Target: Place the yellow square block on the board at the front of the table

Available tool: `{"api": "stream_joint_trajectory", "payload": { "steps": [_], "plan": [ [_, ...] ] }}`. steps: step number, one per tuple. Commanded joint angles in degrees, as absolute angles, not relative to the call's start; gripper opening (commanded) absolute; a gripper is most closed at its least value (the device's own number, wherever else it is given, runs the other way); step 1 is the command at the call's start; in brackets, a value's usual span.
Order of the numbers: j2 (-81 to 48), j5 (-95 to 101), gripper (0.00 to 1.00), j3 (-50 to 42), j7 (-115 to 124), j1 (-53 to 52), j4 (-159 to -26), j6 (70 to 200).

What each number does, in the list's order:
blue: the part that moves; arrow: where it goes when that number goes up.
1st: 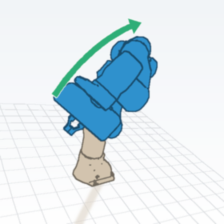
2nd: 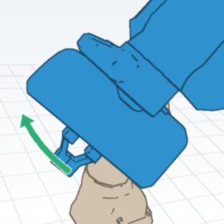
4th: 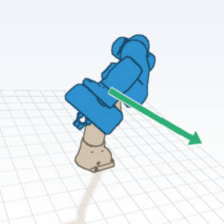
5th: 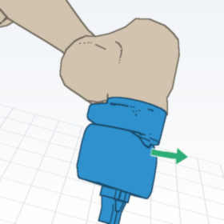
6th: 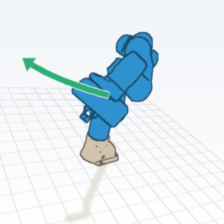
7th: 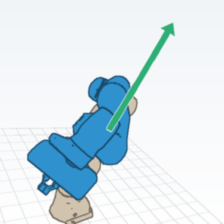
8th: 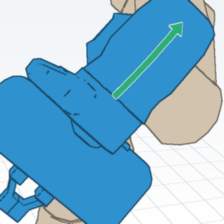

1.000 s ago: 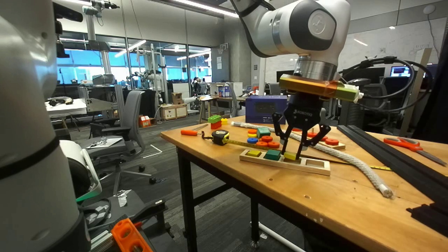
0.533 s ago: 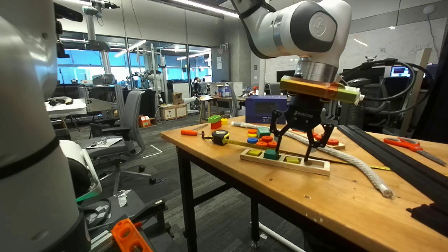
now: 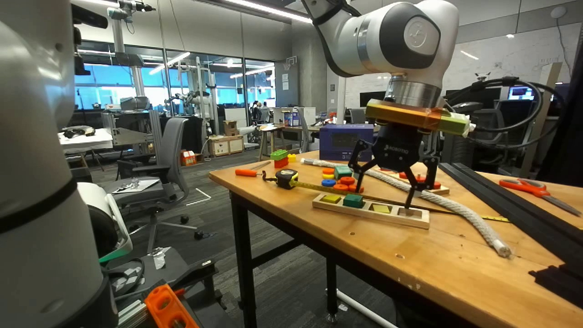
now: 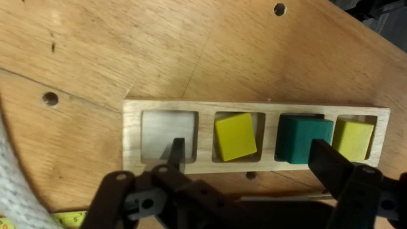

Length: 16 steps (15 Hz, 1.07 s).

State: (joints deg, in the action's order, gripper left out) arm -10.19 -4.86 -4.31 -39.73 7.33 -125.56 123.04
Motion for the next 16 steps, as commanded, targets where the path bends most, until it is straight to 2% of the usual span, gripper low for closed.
{"api": "stream_joint_trajectory", "payload": {
  "steps": [1,10,16],
  "plan": [
    [-7.6,-3.9,1.00,-3.6,-36.0,6.8,-124.1,122.1],
    [13.7,6.4,1.00,-1.1,-11.7,2.6,-126.6,121.1],
    [30.4,13.8,1.00,4.2,9.3,3.6,-127.3,110.5]
  ]
}}
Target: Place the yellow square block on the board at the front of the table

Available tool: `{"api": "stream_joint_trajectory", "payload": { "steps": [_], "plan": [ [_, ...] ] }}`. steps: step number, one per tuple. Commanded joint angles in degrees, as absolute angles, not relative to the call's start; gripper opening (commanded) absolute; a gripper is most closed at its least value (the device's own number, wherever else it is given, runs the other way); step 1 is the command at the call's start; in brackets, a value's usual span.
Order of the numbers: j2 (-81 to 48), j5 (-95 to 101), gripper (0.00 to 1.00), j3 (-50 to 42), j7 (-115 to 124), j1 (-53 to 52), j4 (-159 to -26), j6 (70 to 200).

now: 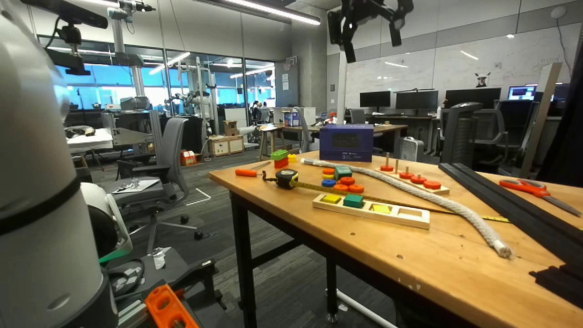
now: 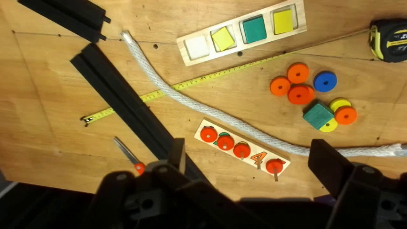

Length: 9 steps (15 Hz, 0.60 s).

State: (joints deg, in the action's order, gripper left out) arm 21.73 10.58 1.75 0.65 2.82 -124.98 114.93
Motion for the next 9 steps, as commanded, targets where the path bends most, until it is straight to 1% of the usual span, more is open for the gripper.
{"api": "stream_joint_trajectory", "payload": {
  "steps": [1,6,9],
  "plan": [
    [33.3,14.4,1.00,4.8,11.9,4.0,-127.9,108.5],
    [45.1,18.2,1.00,7.6,22.7,6.6,-131.9,96.4],
    [50.7,17.1,1.00,5.5,19.7,5.4,-136.2,90.6]
  ]
}}
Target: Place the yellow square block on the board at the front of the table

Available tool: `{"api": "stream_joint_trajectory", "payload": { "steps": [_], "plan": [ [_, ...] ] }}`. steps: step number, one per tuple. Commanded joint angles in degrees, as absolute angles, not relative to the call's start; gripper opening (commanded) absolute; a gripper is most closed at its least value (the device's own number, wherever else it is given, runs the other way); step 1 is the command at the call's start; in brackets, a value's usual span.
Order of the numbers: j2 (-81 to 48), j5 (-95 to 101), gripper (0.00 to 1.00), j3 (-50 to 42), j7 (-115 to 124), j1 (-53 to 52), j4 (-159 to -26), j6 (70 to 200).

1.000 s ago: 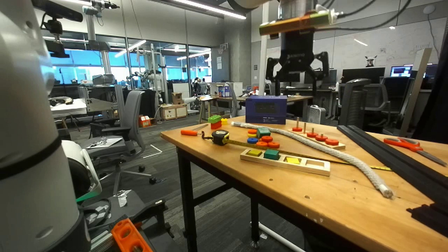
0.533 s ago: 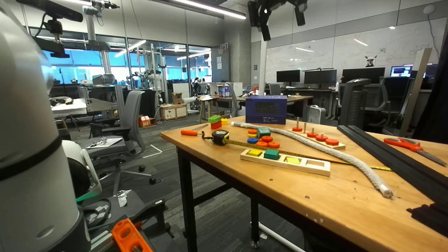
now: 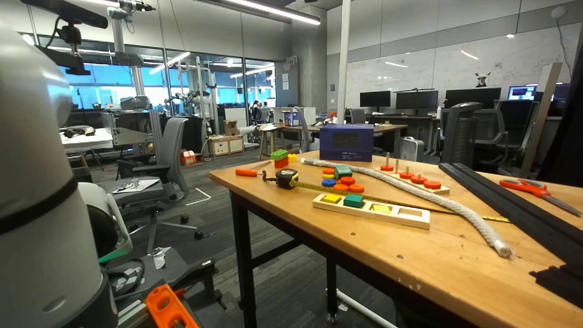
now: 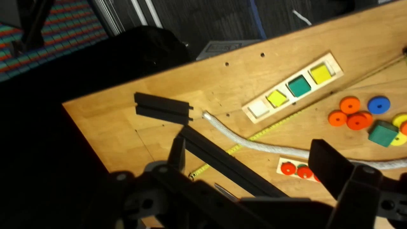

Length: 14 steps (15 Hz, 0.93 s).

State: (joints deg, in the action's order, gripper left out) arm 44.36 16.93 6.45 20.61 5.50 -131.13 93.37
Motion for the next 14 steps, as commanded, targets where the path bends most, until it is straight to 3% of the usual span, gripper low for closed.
{"api": "stream_joint_trajectory", "payload": {
  "steps": [1,10,14],
  "plan": [
    [52.2,16.4,1.00,4.6,18.5,4.7,-138.0,90.2],
    [63.0,7.4,1.00,-1.9,1.5,-2.8,-150.6,93.1],
    [61.6,7.0,1.00,-1.0,1.7,-1.5,-150.3,91.7]
  ]
}}
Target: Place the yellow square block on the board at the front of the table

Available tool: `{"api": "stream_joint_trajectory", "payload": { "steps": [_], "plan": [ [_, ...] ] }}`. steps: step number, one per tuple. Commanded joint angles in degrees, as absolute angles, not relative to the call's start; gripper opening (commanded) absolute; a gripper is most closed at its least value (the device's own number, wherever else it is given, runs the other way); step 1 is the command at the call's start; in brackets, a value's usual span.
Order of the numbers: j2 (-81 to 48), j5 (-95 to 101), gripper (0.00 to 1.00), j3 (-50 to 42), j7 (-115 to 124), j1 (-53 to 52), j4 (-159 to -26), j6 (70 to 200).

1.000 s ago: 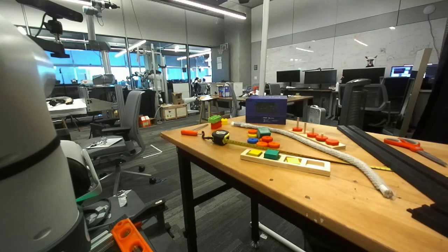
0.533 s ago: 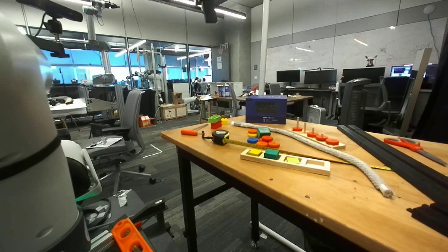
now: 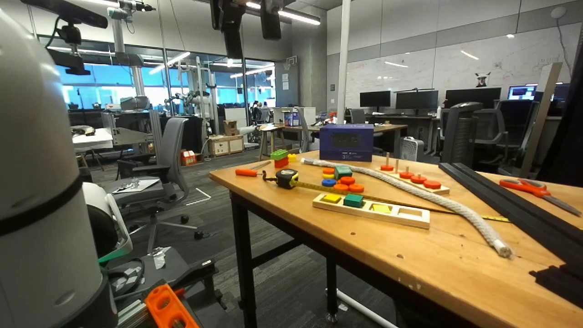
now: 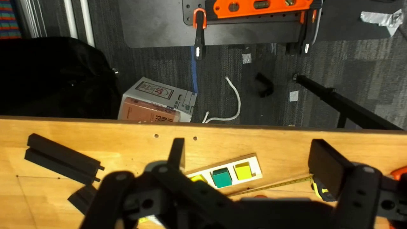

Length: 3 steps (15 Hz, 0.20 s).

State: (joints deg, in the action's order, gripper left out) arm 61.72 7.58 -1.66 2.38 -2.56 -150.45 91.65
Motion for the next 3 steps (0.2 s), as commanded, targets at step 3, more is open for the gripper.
{"api": "stream_joint_trajectory", "payload": {
  "steps": [3],
  "plan": [
    [62.4,6.9,1.00,-1.1,1.3,-1.6,-150.8,91.7]
  ]
}}
